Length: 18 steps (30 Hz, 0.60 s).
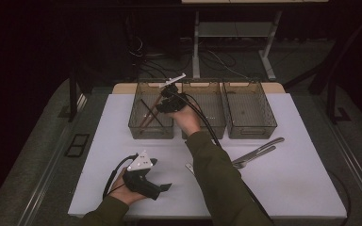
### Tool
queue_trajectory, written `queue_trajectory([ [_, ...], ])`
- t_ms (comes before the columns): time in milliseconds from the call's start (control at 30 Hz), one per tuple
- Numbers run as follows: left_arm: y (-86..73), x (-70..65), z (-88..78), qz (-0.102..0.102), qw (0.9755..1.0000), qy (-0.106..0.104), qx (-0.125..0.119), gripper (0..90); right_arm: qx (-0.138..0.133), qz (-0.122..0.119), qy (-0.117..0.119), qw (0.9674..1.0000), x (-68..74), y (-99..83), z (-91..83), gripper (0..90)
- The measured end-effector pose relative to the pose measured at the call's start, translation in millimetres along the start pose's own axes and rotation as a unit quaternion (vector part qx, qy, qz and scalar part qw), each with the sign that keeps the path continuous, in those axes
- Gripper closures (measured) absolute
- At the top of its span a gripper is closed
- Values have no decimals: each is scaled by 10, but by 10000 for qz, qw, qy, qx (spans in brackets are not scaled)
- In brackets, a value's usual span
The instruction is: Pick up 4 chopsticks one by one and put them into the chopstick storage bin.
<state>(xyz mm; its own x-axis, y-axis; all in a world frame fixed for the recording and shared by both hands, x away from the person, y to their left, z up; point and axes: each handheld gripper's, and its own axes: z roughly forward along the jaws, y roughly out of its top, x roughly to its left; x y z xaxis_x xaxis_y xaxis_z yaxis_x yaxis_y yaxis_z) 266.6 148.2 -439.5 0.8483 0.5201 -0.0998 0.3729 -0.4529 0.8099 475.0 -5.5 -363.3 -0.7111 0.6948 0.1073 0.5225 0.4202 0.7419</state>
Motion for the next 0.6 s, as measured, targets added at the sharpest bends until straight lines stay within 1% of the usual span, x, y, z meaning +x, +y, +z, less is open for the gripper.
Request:
queue_trajectory([
  [133,2,5,-3,43,10000,-7,15,0,-76,50,121,9999,-12,-35,-67,510],
  [200,2,5,-3,51,10000,-12,22,0,-95,38,165,9998,-15,-64,-107,495],
  [233,2,4,-2,42,10000,-13,14,0,-104,-5,175,9998,-21,-82,-134,491],
  [367,2,-2,-6,23,10000,-22,4,0,-218,-16,290,9993,-30,-185,-267,480],
  [533,2,-4,-1,25,10000,-5,4,0,-261,-72,346,9990,-52,-354,-471,472],
  [600,2,1,-6,44,10000,0,22,0,-288,-140,343,9989,-60,-422,-556,469],
])
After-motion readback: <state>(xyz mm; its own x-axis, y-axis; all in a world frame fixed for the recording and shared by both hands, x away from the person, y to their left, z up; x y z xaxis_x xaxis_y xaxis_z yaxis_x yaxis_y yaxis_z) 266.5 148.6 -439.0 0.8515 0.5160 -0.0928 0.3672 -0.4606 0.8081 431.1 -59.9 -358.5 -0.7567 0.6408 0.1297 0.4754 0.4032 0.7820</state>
